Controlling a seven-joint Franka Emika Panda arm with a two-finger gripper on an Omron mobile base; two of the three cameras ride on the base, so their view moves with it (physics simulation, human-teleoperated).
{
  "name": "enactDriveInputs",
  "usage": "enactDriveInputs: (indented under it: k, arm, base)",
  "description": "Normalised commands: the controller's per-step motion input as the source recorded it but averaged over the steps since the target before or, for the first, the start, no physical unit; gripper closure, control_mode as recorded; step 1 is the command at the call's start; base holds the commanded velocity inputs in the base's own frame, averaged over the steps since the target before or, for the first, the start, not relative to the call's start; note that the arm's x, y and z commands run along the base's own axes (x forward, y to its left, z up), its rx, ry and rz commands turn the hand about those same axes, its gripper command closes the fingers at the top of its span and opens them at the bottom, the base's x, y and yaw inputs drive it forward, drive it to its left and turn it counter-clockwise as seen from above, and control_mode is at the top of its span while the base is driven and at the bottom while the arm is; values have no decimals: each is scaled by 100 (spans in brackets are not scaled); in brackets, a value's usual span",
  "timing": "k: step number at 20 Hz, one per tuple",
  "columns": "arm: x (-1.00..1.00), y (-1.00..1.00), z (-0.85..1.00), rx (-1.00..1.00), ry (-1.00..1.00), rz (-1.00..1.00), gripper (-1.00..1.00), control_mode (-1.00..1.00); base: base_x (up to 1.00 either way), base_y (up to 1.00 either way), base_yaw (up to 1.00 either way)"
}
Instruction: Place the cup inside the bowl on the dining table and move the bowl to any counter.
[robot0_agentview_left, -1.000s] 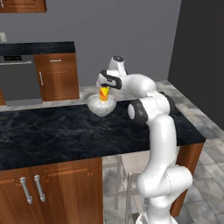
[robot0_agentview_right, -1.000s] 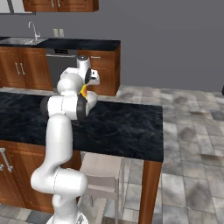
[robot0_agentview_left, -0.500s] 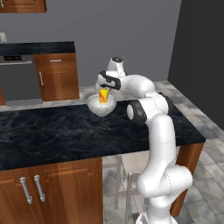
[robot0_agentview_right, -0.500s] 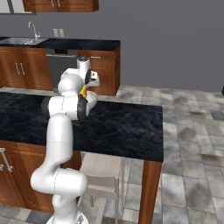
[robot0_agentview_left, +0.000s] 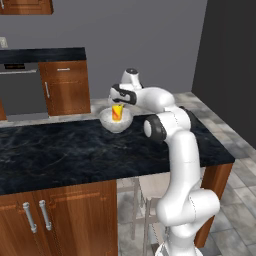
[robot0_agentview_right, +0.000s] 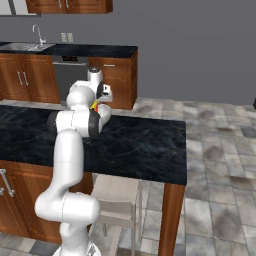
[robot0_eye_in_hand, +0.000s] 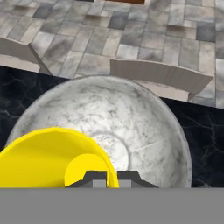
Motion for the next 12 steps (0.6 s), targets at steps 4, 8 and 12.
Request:
enactDriveInputs:
  k: [4,8,12]
  arm:
    - [0,2,-15,0,2,0,100,-100]
    - [0,0,-13,0,0,0,100,-100]
    - [2,0,-10,0,0,0,100,-100]
  base:
    - [0,0,0]
    - [0,0,0]
    - [0,0,0]
